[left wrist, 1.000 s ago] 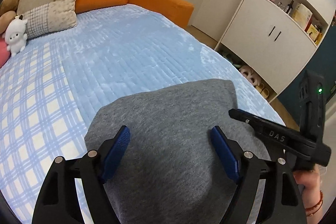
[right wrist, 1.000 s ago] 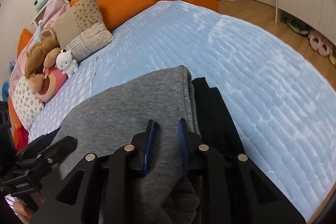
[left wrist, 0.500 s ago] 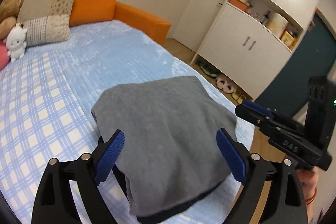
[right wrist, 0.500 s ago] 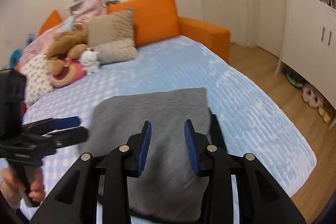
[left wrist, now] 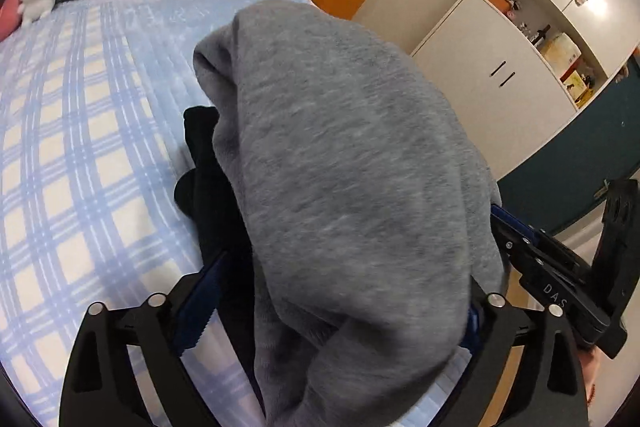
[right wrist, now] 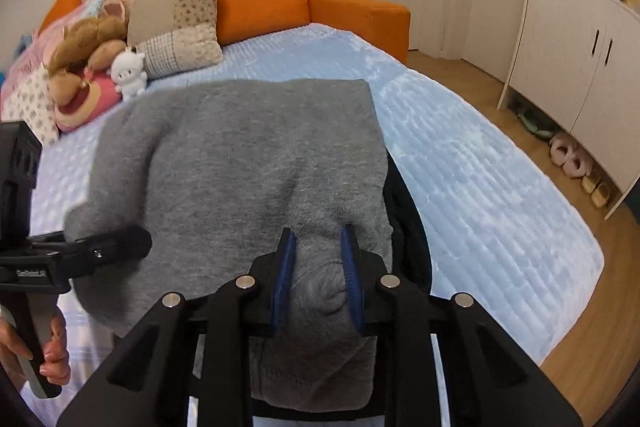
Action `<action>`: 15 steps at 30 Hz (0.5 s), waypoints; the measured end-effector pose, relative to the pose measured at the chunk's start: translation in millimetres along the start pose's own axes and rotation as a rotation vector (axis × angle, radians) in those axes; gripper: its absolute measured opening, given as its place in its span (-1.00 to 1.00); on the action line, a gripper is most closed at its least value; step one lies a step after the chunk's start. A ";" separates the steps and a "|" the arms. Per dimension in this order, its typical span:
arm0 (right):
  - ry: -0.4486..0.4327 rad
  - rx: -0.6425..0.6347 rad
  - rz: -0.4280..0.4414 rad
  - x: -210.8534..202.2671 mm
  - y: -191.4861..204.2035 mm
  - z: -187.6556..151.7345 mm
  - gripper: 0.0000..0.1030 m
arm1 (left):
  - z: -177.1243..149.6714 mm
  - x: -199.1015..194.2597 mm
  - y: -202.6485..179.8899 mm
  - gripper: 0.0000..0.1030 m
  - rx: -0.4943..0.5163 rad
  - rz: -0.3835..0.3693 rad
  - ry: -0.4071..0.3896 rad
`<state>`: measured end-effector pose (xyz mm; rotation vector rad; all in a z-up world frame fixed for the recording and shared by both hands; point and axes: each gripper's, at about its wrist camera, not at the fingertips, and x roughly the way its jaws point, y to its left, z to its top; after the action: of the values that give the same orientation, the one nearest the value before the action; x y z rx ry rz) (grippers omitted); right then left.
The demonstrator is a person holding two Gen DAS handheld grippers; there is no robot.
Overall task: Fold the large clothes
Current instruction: 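Lower the hoodie bundle onto the folded black garment with both grippers, then open both grippers and withdraw them from the stacked clothes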
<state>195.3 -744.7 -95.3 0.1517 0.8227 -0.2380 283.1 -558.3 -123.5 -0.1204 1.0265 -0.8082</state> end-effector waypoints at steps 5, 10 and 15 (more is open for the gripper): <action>-0.010 0.005 0.016 3.2 -1.6 -1.3 -0.51 | 2.8 -9.5 -6.6 0.93 0.039 0.042 -0.013; -0.109 -0.010 0.049 -38.5 -3.0 0.4 -0.48 | -0.3 -71.5 -29.6 0.88 0.120 0.046 -0.105; -0.149 0.013 0.078 -68.2 -8.6 -0.9 -0.48 | -1.0 -111.9 -63.0 0.89 0.157 -0.072 -0.162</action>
<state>147.6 -742.5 -45.8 0.1757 0.6656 -0.1786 218.8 -530.2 -15.9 -0.0878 0.8069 -0.9259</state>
